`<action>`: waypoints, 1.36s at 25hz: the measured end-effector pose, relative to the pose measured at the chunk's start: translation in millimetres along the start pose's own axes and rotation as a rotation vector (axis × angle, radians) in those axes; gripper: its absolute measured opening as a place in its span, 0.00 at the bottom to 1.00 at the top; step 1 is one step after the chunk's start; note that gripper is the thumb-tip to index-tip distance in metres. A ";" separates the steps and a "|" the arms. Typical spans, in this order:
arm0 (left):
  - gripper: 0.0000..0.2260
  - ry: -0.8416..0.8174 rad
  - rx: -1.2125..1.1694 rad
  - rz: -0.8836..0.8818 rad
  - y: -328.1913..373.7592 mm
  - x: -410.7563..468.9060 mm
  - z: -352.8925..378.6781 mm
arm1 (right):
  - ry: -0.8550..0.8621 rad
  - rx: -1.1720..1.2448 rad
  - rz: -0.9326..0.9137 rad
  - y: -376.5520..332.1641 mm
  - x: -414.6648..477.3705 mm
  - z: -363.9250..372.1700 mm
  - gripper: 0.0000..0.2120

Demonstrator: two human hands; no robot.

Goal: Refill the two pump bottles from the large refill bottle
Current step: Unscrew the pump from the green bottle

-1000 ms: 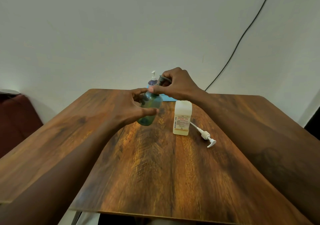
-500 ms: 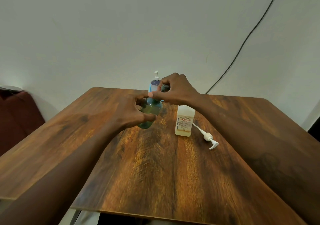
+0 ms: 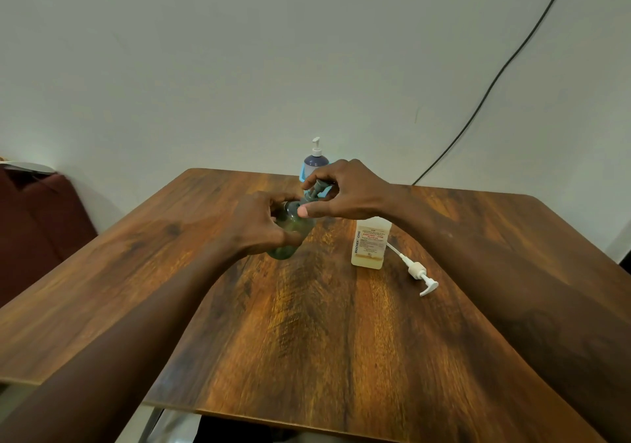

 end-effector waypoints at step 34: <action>0.40 0.126 -0.129 -0.321 -65.9 1.0 23.9 | -0.077 0.082 0.617 44.8 -40.8 120.3 0.16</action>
Point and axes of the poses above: each hand's wrist, its own x-axis towards the middle knuckle, its own z-axis out of the palm, y = z × x, the point moved 2 cm from there along x, towards the middle knuckle, and after that the axes turned 4 degrees about y, right-handed, at the moved point
